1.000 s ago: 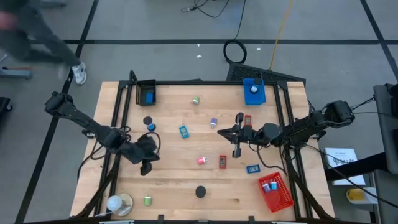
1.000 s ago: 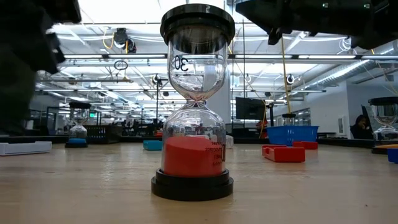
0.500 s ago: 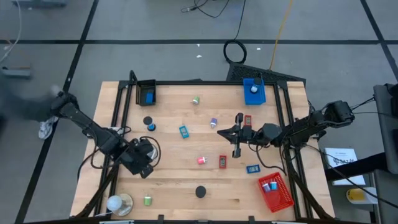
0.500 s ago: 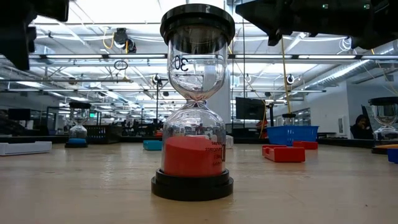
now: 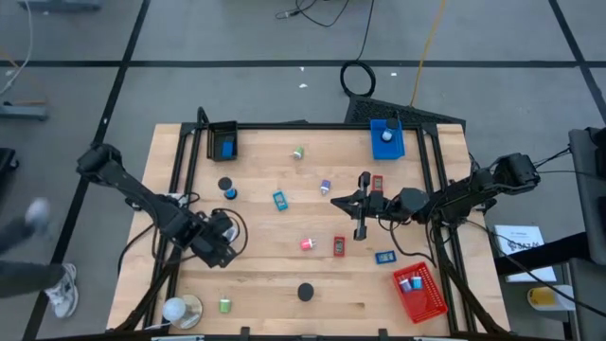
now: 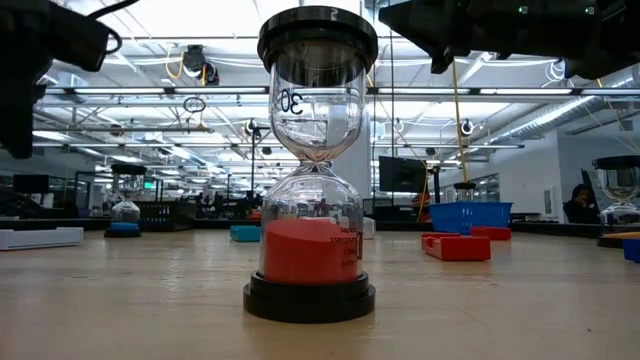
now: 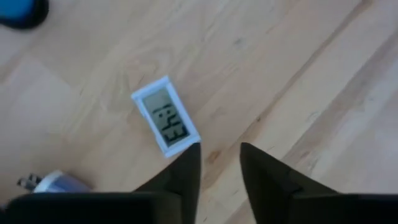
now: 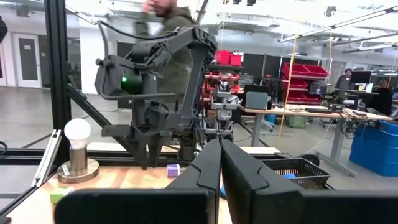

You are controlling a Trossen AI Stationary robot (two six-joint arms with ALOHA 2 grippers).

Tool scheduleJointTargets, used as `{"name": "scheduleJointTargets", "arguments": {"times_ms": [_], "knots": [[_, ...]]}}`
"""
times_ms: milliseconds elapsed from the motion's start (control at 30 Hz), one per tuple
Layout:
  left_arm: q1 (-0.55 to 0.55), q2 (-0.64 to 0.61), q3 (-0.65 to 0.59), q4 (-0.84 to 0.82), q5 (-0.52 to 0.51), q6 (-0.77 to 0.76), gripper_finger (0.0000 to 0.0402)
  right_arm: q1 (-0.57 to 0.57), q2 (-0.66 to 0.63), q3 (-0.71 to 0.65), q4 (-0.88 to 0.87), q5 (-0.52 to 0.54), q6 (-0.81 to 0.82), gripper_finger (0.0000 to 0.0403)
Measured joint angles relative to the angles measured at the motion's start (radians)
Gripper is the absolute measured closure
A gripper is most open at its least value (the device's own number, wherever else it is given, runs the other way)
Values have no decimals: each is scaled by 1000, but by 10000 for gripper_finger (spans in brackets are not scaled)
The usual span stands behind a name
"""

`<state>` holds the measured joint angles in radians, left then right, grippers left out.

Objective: Pick & Place Office items
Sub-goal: Put the white digital timer into the black basket

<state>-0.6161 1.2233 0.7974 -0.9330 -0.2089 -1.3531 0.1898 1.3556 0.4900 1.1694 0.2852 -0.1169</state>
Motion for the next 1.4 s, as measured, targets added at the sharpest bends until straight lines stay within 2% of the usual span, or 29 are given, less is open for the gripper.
{"name": "scheduleJointTargets", "arguments": {"times_ms": [300,533,767,1100,1267,1400], "knots": [[-3,47,-2,-12,34,-37,145,0,0,0,0,0,0,394],[12,47,-2,-34,18,-61,84,0,0,0,-9,0,0,395],[36,47,-64,-30,-19,-76,80,0,0,0,-11,0,0,394],[113,46,-215,145,-29,-38,87,0,0,0,-14,0,1,395],[141,46,-244,161,-24,-25,88,0,0,0,-15,0,1,395],[150,46,-264,207,2,-12,108,0,0,0,-18,0,1,395]]}}
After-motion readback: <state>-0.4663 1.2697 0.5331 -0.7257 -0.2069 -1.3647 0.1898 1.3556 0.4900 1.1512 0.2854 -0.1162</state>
